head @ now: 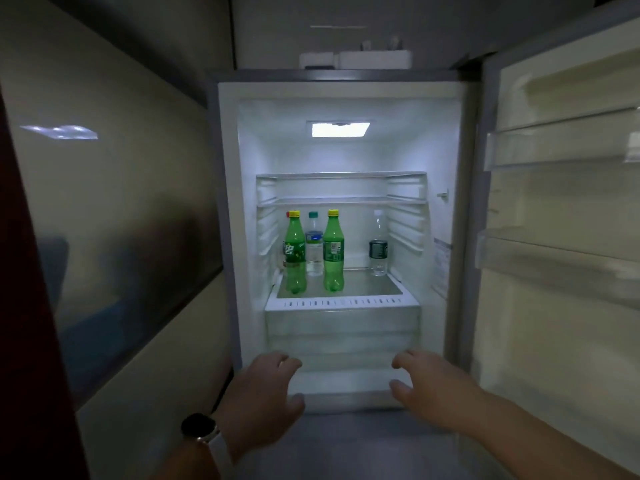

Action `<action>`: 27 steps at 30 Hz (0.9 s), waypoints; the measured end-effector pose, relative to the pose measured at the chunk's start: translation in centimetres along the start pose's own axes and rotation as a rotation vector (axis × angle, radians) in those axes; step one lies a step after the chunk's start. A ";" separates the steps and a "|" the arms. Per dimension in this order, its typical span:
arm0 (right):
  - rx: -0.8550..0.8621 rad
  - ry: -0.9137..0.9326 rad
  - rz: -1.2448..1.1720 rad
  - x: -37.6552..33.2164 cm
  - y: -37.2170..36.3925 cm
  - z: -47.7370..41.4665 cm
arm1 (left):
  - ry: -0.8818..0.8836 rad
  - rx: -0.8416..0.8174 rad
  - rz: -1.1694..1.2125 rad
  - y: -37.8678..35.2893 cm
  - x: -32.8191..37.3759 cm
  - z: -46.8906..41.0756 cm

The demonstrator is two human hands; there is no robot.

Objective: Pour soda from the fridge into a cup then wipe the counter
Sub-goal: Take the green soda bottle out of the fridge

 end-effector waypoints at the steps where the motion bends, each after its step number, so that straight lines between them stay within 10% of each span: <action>1: -0.009 -0.005 -0.002 -0.3 0.1 -0.9 | -0.002 0.000 0.007 0.2 -0.4 -0.7; 21: -0.001 -0.018 -0.143 0.7 -0.2 -17.5 | 0.033 0.012 0.147 -1.2 -3.4 -16.7; 27: 0.051 -0.033 -0.330 1.3 1.2 -23.4 | 0.108 0.020 0.527 -0.3 -4.0 -23.0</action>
Point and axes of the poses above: each hand's wrist, its own z-axis away from the middle knuckle, its own y-axis out of the back of the hand, x = y × z, the point moved 7 cm from there along -z, towards the middle knuckle, and after that the axes turned 10 degrees about -x, right-handed, at the moved point
